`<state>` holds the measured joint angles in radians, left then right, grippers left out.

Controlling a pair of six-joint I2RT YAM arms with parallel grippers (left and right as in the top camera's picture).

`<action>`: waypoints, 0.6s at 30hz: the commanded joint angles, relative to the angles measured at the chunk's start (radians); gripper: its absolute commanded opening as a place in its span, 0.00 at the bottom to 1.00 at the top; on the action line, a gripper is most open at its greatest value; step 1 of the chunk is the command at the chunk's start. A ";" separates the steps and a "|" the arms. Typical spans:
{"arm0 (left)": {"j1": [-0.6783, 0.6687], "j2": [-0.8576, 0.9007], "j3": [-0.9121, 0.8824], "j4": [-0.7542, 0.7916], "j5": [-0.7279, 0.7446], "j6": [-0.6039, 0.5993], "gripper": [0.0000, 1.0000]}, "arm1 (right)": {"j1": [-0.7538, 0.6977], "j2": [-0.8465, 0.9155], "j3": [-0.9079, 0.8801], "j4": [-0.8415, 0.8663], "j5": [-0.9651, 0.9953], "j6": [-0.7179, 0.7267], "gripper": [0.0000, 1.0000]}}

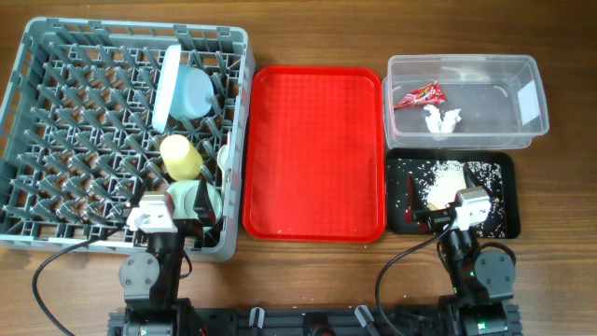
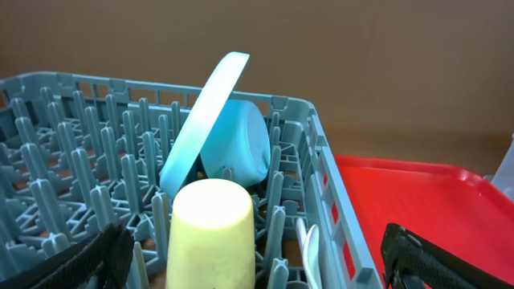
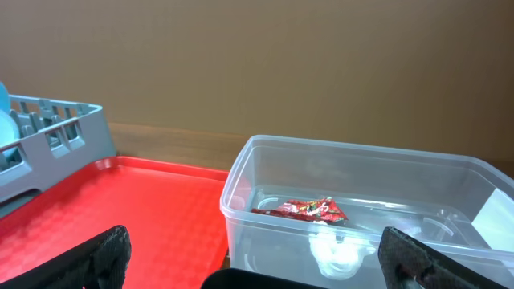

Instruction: Sort waste into correct bins and load items into the dishwasher rack

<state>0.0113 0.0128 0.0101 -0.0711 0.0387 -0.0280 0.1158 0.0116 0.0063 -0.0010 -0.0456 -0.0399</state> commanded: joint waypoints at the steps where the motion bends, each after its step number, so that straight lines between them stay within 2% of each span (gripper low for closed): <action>1: -0.029 -0.010 -0.005 -0.007 -0.018 0.048 1.00 | -0.004 -0.007 -0.001 0.002 -0.016 -0.012 1.00; 18: -0.035 -0.009 -0.004 -0.005 -0.022 0.050 1.00 | -0.004 -0.007 -0.001 0.002 -0.016 -0.012 1.00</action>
<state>-0.0196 0.0128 0.0101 -0.0719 0.0238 0.0032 0.1158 0.0116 0.0063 -0.0010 -0.0456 -0.0399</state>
